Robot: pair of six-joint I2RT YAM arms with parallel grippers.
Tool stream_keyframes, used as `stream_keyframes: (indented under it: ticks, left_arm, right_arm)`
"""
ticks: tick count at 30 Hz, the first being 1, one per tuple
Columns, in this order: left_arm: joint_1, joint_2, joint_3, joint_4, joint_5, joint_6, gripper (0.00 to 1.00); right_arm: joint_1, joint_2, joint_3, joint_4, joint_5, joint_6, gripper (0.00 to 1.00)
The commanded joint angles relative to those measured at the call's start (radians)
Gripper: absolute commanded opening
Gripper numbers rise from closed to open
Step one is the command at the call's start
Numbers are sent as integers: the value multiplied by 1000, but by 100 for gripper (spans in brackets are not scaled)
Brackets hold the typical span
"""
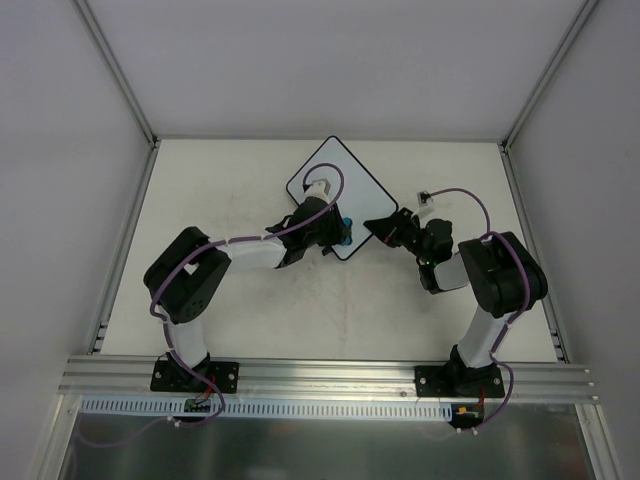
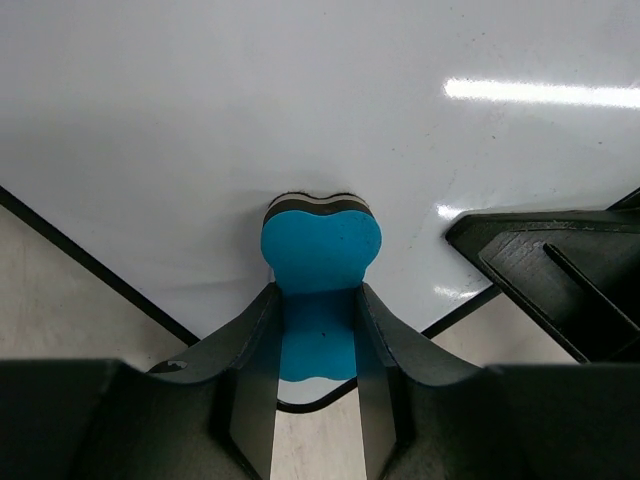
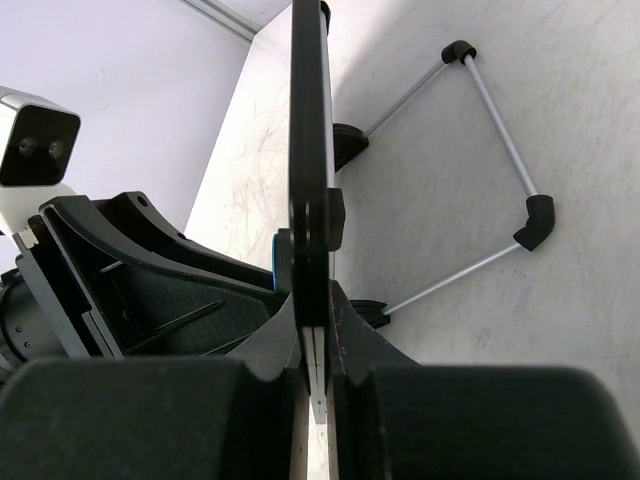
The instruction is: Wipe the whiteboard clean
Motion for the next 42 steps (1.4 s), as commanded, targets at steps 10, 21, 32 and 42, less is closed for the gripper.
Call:
stream_keyframes:
  ticks: [10, 21, 32, 42]
  left_arm:
    - [-12, 78, -127, -179, -33, -73, 0]
    - [17, 110, -103, -100, 47, 25, 0]
    - [120, 69, 34, -157, 82, 146, 0]
    - [224, 169, 316, -263, 206, 229, 0]
  right_arm:
    - [14, -7, 21, 157, -45, 56, 0]
    - [13, -1, 24, 161, -48, 61, 0]
    - [16, 1, 22, 165, -50, 62, 0]
    - [16, 2, 25, 165, -53, 62, 0]
